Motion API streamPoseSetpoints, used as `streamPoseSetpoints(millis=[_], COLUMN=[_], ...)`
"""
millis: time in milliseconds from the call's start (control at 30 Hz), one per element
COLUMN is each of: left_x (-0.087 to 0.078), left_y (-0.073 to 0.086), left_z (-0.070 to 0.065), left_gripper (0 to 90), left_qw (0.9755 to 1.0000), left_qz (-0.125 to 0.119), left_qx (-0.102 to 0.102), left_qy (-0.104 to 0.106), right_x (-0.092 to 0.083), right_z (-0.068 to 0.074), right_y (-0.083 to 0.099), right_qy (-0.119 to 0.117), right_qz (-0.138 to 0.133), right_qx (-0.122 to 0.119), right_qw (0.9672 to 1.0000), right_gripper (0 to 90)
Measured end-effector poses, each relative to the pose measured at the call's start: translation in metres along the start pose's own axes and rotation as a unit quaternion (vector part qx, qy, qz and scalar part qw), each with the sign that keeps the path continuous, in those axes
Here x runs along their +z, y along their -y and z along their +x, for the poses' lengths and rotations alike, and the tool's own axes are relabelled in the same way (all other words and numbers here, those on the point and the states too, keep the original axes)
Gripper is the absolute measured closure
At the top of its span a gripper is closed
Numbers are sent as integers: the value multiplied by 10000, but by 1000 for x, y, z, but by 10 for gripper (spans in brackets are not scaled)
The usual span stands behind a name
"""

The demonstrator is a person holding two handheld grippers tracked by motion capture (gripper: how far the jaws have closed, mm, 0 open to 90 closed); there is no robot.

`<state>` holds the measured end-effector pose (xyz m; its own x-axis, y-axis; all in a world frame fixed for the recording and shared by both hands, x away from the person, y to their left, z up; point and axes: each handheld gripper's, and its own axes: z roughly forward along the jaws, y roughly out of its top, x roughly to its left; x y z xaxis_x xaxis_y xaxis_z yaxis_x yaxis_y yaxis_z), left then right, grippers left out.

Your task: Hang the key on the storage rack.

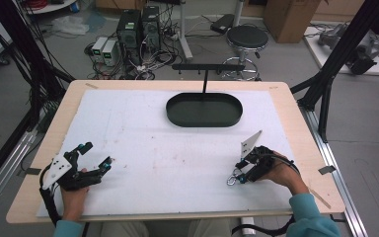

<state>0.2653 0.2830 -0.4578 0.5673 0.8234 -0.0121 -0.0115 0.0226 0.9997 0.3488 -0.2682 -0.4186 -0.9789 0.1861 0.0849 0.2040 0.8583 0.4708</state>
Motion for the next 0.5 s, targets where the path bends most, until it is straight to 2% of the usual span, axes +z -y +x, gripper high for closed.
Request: streamPoseSetpoints(millis=[233, 300, 467, 500], left_x=[0, 0, 0, 0], left_y=[0, 0, 0, 0], left_z=[0, 0, 0, 0], left_gripper=[128, 128, 128, 128], left_qw=[10000, 10000, 10000, 10000], left_qz=[-1, 0, -2, 2], left_qx=[1, -1, -8, 0], left_qy=[0, -1, -7, -2], right_x=[-3, -5, -2, -1], right_z=[1, 1, 1, 2], right_y=[1, 1, 2, 1], right_qy=[-49, -62, -36, -37], right_qz=[-39, -62, -11, 80], right_qx=[-45, -52, -16, 27], right_qw=[10000, 9999, 10000, 10000], right_gripper=[624, 632, 546, 513])
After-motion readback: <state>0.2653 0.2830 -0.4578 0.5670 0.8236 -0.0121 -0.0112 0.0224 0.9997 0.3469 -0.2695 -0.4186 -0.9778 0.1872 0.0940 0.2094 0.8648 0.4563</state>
